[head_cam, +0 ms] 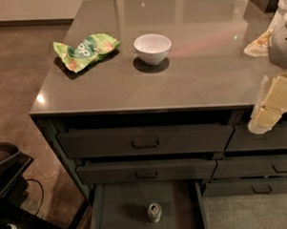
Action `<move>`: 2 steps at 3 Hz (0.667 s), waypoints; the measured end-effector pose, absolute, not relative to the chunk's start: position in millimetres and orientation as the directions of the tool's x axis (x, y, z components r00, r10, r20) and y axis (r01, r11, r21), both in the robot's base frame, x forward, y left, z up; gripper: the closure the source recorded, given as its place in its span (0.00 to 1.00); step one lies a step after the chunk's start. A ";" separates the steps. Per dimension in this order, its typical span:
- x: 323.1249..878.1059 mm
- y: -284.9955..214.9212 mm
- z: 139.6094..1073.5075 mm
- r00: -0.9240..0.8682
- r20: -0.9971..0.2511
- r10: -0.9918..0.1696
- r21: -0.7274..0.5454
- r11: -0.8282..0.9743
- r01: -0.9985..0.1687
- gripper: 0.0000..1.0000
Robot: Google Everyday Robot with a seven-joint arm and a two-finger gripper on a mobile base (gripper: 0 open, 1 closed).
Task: Pick 7up can from bottom drawer and place on counter
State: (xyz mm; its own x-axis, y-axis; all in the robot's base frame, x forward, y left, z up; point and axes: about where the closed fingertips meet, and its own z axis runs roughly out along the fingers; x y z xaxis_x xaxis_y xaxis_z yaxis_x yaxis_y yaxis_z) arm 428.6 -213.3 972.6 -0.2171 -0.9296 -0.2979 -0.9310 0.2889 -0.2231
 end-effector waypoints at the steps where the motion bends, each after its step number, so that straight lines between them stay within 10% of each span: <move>1: 428.6 -213.3 972.6 -0.217 -0.298 -0.930 -0.223 0.289 -0.931 0.00; 2: 427.4 -205.5 957.1 -0.228 -0.337 -0.914 -0.212 0.310 -0.927 0.00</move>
Offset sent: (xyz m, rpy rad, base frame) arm -0.0078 0.0653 -0.1379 0.3820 0.0038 -0.1137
